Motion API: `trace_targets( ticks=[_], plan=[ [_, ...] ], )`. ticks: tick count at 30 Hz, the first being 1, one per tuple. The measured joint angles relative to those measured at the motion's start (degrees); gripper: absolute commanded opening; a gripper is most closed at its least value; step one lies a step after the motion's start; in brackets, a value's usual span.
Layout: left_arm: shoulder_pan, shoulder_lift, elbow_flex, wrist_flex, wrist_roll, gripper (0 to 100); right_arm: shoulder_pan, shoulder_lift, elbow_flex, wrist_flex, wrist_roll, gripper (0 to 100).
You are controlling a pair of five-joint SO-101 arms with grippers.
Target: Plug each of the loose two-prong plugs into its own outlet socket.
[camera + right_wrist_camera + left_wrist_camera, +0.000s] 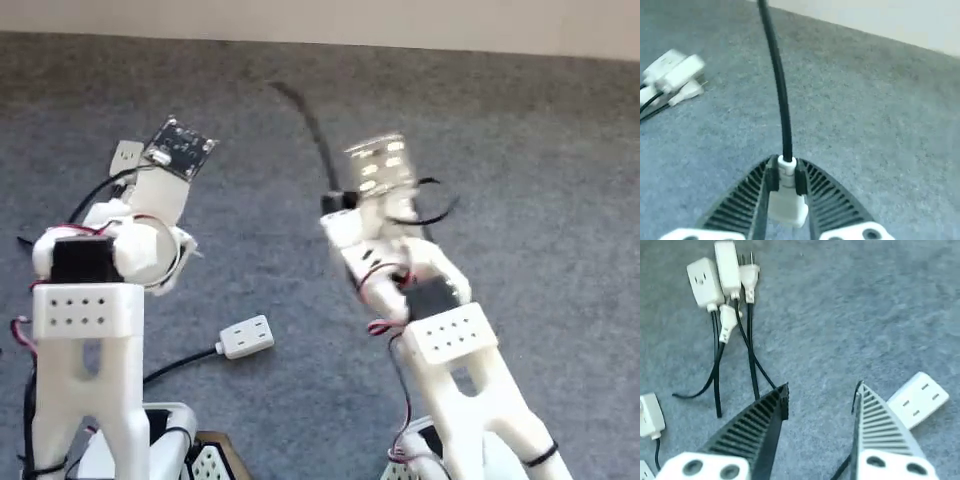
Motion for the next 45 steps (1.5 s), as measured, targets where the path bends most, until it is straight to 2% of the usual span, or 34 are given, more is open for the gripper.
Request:
trace_targets(
  ticks=[5, 10, 13, 17, 21, 25, 28, 34, 38, 45],
  plan=[
    [6.2, 0.9, 0.9, -1.1, 2.4, 22, 1.2, 6.4, -2.9, 10.9, -5.1, 0.4],
    [18.5, -4.7, 6.0, -2.0, 2.6, 32, -1.5, 6.4, -3.0, 13.0, -7.6, 0.4],
    [22.0, -12.6, 12.6, -6.2, 2.6, 33, -4.1, 3.8, -3.0, 14.1, -7.8, 0.4],
    [22.0, -28.0, 25.5, -13.1, 2.6, 33, -8.4, -1.2, -3.0, 17.4, -6.7, 0.4],
    [22.4, -43.6, 37.5, -15.7, 2.6, 33, -10.8, -3.8, -3.0, 20.0, -3.1, 0.4],
    [22.3, -53.3, 42.0, -16.1, 4.0, 33, -11.0, -4.0, -3.0, 20.3, -9.4, 0.4],
    [22.4, -54.4, 42.4, -16.4, 6.3, 34, -12.0, -4.0, -3.0, 20.3, -12.4, 0.4],
    [26.5, -54.2, 43.2, -17.1, 9.1, 34, -17.2, -4.0, -3.0, 20.1, -12.9, 0.4],
    [26.3, -54.7, 47.6, -21.9, 9.2, 34, -19.4, -4.0, -3.1, 20.8, -12.9, 0.4],
    [21.7, -53.6, 50.9, -27.4, 9.4, 34, -19.5, -4.0, -9.6, 29.9, -12.1, 0.4]
  ],
)
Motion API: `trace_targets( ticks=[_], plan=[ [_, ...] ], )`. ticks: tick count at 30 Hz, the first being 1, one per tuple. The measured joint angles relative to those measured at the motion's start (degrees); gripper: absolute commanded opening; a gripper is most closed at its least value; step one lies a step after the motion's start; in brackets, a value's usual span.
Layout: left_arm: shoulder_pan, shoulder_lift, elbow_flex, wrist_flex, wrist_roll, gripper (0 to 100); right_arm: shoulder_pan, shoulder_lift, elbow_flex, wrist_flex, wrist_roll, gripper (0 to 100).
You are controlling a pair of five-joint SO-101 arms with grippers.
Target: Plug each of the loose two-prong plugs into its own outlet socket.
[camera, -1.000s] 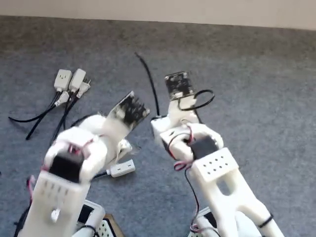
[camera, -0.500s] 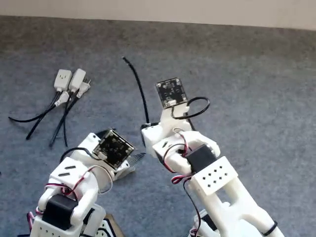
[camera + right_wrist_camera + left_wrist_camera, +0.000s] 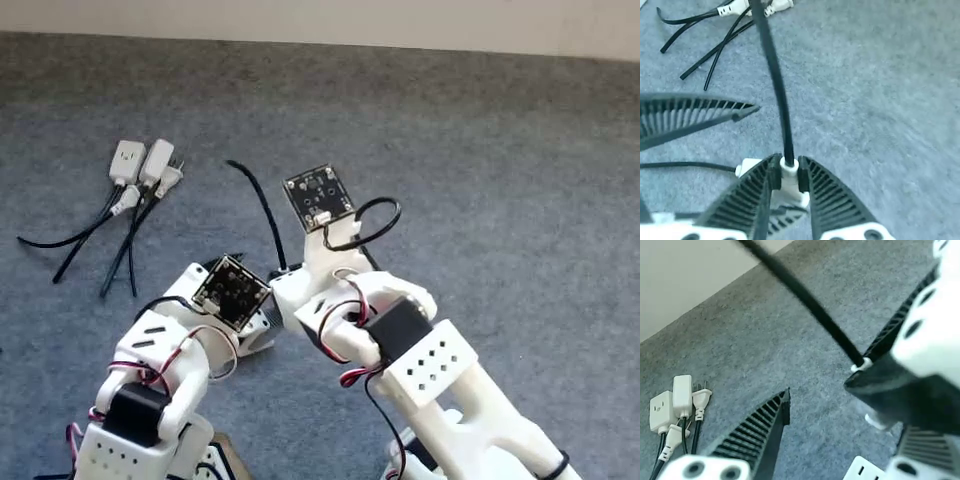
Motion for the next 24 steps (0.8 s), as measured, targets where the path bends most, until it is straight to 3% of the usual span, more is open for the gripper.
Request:
trace_targets(
  ticks=[13, 24],
  plan=[
    [-3.9, 17.6, -2.6, -7.1, 0.1, 34, 1.4, 0.0, -4.6, 11.2, 8.2, 0.4],
    [-5.2, 17.8, -2.6, -7.6, -0.1, 34, 5.3, 0.0, -3.0, 12.6, 11.9, 0.4]
  ],
)
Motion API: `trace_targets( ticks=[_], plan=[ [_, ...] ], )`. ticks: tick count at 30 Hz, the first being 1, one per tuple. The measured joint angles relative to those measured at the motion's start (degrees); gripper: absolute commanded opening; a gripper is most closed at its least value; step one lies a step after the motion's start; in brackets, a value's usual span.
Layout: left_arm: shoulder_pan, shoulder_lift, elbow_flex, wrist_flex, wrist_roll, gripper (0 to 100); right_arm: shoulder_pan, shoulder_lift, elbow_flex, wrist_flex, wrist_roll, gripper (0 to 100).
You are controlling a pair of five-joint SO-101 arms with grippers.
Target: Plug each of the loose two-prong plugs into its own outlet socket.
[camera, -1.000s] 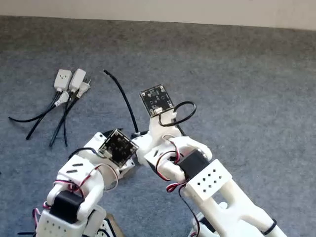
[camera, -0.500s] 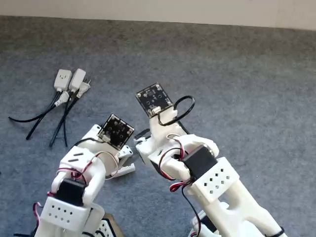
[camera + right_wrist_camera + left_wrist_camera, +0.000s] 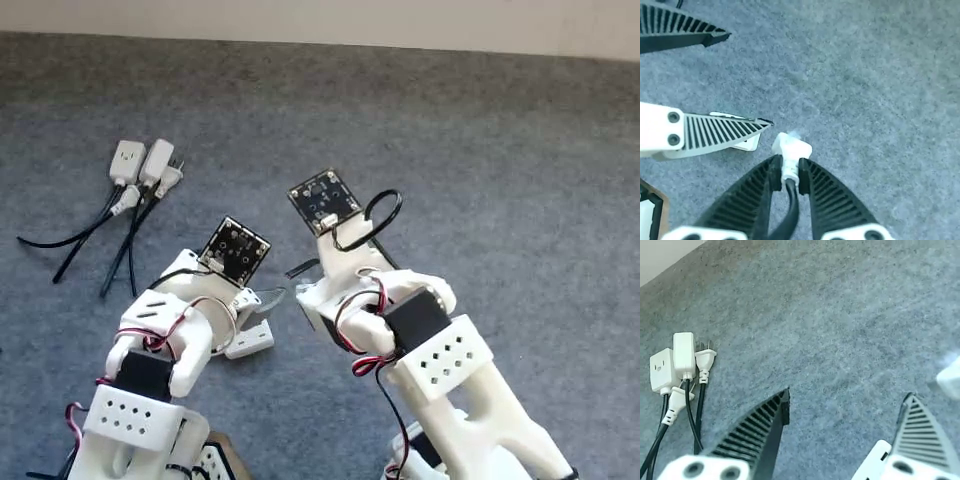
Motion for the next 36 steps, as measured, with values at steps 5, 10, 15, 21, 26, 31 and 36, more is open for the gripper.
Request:
trace_targets(
  ticks=[5, 10, 15, 21, 26, 31, 36],
  plan=[
    [-4.6, 0.3, -1.3, -0.4, 0.0, 34, 0.0, 0.0, 0.0, 0.0, 1.6, 0.4],
    [-15.2, 2.7, -9.3, 0.6, 1.8, 34, 0.0, 2.5, -1.2, 2.2, 4.0, 0.4],
    [-20.6, 17.0, -26.3, 12.9, 1.8, 34, 0.0, 17.2, -13.7, 7.1, 4.3, 0.4],
    [-31.6, 43.8, -53.5, 29.7, -4.1, 34, 0.0, 35.6, -33.6, 7.8, 16.0, 0.4],
    [-41.5, 65.5, -72.6, 38.2, -16.2, 34, -3.6, 42.8, -43.6, 11.5, 35.3, 0.4],
    [-50.8, 82.7, -85.3, 41.2, -25.1, 34, -10.0, 43.3, -44.5, 15.0, 53.1, 0.4],
    [-54.2, 91.5, -91.8, 43.3, -30.9, 34, -11.7, 43.3, -44.5, 16.5, 64.9, 0.4]
  ],
)
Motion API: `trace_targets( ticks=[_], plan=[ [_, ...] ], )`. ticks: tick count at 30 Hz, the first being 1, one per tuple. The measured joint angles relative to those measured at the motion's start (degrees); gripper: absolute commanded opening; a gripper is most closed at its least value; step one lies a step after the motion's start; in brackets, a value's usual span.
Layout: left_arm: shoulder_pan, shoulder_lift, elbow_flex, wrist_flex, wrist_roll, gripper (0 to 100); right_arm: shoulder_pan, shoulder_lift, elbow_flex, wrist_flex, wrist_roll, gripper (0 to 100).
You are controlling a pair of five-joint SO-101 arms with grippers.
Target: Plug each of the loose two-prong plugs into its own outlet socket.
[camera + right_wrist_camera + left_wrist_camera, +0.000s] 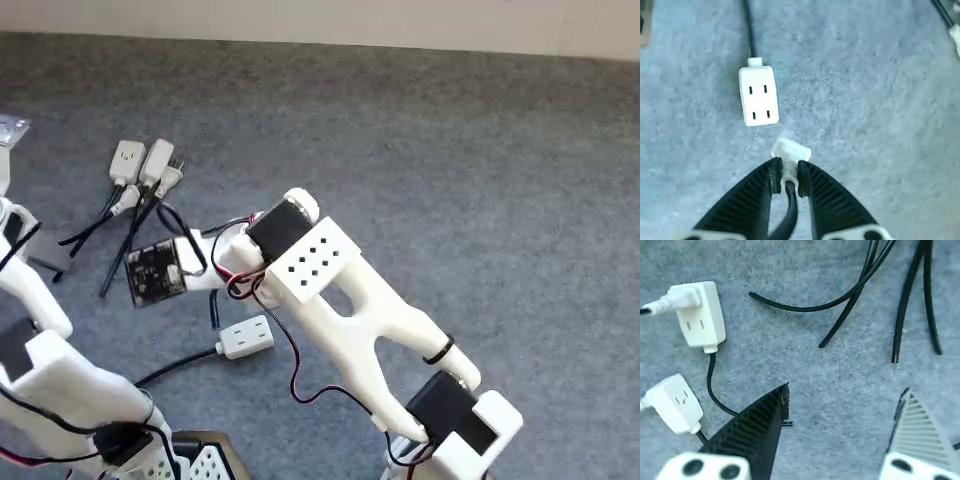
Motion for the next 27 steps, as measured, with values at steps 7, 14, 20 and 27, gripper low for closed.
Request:
trace_targets(
  ticks=[7, 14, 20, 27],
  plan=[
    [-0.3, 2.9, -0.7, 0.2, -4.0, 34, -1.2, 0.0, 7.4, -6.8, 3.7, 0.4],
    [-0.4, 9.1, -0.7, -0.5, -4.4, 34, -2.9, 0.1, 16.5, -15.1, 3.8, 0.4],
    [-0.4, 9.8, -0.7, -1.8, -4.4, 34, -3.2, 0.1, 16.8, -15.6, 3.8, 0.4],
    [-0.4, 9.8, -0.7, -1.8, -4.4, 34, -3.6, -0.9, 16.8, -13.4, 4.2, 0.4]
  ],
)
